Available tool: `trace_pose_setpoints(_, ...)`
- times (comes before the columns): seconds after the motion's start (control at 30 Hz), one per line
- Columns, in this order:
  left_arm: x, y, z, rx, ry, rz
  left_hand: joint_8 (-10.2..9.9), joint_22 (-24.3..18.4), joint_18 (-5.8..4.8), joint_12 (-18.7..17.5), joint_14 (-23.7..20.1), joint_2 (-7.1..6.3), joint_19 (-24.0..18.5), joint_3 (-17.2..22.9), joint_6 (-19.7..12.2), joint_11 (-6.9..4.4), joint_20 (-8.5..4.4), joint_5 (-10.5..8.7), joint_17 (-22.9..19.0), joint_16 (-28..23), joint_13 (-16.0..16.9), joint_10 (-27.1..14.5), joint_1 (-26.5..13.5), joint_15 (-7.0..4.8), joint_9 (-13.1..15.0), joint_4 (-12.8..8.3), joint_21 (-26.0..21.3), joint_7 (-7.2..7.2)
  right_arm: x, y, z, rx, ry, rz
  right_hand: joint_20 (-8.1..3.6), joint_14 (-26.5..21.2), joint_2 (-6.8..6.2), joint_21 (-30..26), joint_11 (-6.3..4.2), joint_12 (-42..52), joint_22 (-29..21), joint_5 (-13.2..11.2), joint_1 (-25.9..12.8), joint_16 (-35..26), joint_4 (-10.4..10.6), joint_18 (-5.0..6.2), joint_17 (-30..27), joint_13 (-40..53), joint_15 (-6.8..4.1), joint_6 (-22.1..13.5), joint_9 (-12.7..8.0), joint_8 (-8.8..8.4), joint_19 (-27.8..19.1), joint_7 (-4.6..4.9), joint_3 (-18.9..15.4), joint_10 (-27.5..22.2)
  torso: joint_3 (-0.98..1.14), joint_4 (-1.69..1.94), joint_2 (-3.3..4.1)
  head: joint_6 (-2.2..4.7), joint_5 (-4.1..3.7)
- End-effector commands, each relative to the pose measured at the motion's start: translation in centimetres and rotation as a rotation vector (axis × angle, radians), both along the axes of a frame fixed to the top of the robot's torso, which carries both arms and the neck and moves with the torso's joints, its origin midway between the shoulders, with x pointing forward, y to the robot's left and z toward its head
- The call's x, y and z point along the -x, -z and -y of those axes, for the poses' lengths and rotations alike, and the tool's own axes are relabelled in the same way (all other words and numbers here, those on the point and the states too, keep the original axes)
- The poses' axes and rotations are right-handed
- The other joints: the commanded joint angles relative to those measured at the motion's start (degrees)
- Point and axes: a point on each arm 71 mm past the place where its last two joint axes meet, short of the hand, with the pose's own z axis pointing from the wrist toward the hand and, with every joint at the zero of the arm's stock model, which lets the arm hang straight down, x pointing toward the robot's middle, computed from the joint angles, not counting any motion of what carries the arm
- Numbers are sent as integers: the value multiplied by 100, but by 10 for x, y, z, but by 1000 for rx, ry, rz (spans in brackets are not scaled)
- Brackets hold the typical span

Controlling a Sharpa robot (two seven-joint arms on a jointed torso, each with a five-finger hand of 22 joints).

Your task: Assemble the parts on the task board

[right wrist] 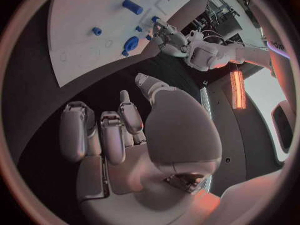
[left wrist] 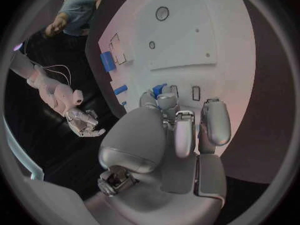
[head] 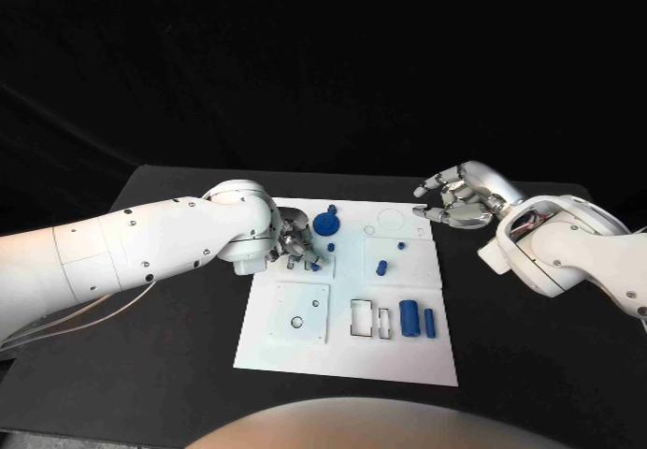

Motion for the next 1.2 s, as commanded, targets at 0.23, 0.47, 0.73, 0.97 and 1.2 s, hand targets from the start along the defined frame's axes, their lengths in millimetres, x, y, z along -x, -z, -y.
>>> trace_pose_setpoints(0.23, 1, 0, 2, 27, -3, -14, -34, 57, -44, -119, 594, 131, -13, 575, -85, -69, -86, -1093, 1509, 36, -57, -39, 1029, -83, 43, 26, -21, -52, 1, 2, 0, 14, -10, -8, -38, 544, -51, -22, -16, -4, 791, 39, 6, -25, -1, 68, 1273, 6, -42, 20, 7, 23, 0, -9, 37, 33, -3, 12, -1, 21, -2)
trace_pose_setpoints(0.47, 1, -1, 2, 52, -18, -11, -23, 140, -35, -366, 594, -1319, -50, 4041, -126, 14, -25, -1210, 1509, 36, -211, -12, 514, 23, 209, 54, -69, 62, 1, 3, 0, 16, -9, -15, -41, 542, -65, -29, -21, 3, 790, 104, -10, -29, 2, 69, 1265, 11, -46, 31, 19, 35, 1, -13, 77, 44, -1, 13, 4, 34, 0)
trace_pose_setpoints(0.73, 1, -1, -1, 81, -41, -25, 521, 249, -39, -148, 594, -2364, 4, 7433, -104, 7, -12, -1108, 1509, 36, -68, 191, -1638, -21, 853, -1159, -104, 36, 1, 4, 1, 16, -8, -18, -43, 541, -85, -30, -22, 5, 792, 171, -26, -32, 2, 68, 1261, 12, -48, 28, 28, 39, 4, -14, 111, 48, 4, 8, 6, 45, 9)
trace_pose_setpoints(0.97, 1, 0, -5, 100, -62, -39, 589, 296, -38, 4, 594, -2342, 15, 7565, 4, -9, -31, -634, 1509, 36, 45, 289, -2060, -38, 948, -1547, -107, 7, 1, 5, 1, 16, -7, -21, -44, 540, -89, -32, -22, 5, 792, 185, -33, -33, 5, 69, 1259, 11, -49, 27, 29, 39, 4, -14, 117, 48, 2, 8, 8, 38, 12)
trace_pose_setpoints(1.2, 0, 0, -8, 106, -81, -43, 618, 323, -41, 103, 594, -2334, 27, 7594, 36, -18, -39, -468, 1509, 36, 121, 337, -2182, -47, 990, -1664, -98, -5, 1, 5, 1, 14, -6, -23, -44, 540, -89, -32, -22, 5, 792, 185, -33, -33, 5, 69, 1259, 11, -49, 27, 29, 39, 4, -14, 117, 48, 4, 10, 5, 34, 13)
